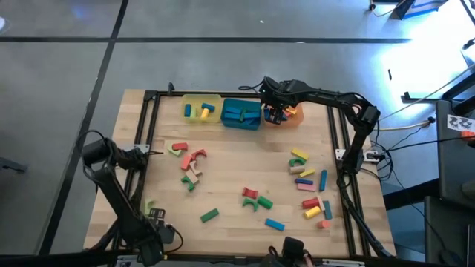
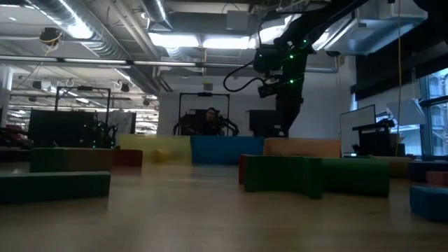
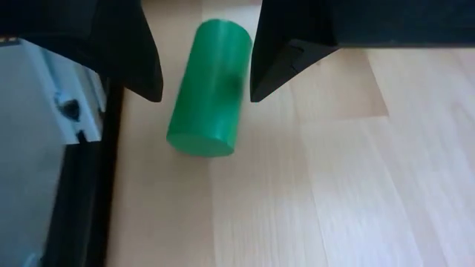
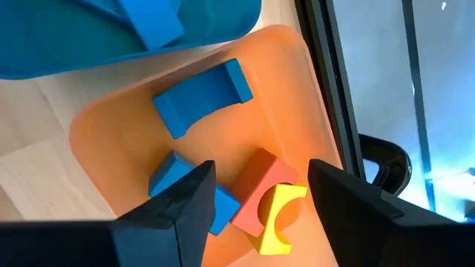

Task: Sort blocks by size
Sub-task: Put the green cylindrical block into the yellow bin

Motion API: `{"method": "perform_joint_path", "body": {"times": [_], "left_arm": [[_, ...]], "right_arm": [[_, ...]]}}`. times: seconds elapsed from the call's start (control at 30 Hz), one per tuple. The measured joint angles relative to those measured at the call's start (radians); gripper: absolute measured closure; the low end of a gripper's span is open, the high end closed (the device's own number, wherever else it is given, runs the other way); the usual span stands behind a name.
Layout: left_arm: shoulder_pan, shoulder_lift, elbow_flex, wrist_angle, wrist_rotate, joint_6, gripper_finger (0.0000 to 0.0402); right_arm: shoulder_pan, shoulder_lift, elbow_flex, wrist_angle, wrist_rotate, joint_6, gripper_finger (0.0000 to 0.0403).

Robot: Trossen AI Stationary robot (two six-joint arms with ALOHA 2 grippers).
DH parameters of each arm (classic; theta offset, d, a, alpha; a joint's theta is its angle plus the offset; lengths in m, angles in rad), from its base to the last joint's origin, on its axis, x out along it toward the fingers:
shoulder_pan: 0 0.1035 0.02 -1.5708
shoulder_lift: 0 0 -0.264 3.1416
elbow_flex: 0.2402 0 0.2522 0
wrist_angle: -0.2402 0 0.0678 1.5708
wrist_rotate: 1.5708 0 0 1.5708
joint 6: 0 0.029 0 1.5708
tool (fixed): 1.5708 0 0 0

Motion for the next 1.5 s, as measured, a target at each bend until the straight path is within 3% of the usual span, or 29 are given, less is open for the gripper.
{"method": "perform_joint_path", "body": {"times": [0.33,0.47,0.67,0.8,1.03,1.33,1.5], "left_arm": [[0.001,0.068,0.000,-0.003,-0.003,0.024,0.0237],[0.007,0.069,0.002,-0.005,-0.013,0.015,0.0281],[0.058,0.069,0.002,-0.049,-0.040,-0.003,0.0282],[0.131,0.069,0.001,-0.141,-0.050,0.010,0.0282],[0.309,0.039,-0.002,-0.238,-0.119,0.208,0.0282],[0.552,-0.077,-0.001,-0.265,-0.135,0.461,0.0279],[0.680,-0.167,0.000,-0.276,-0.188,0.619,0.0277]], "right_arm": [[0.007,-0.011,0.000,-0.032,-0.001,0.009,0.0184],[0.022,-0.068,0.000,-0.076,-0.010,0.002,0.0184],[0.067,-0.201,0.001,-0.090,-0.023,0.000,0.0184],[0.110,-0.297,0.001,-0.091,-0.072,0.006,0.0184],[0.225,-0.407,0.001,-0.104,-0.233,0.058,0.0185],[0.370,-0.432,0.001,-0.230,-0.242,0.067,0.0185],[0.436,-0.432,0.001,-0.268,-0.243,0.175,0.0185]]}}
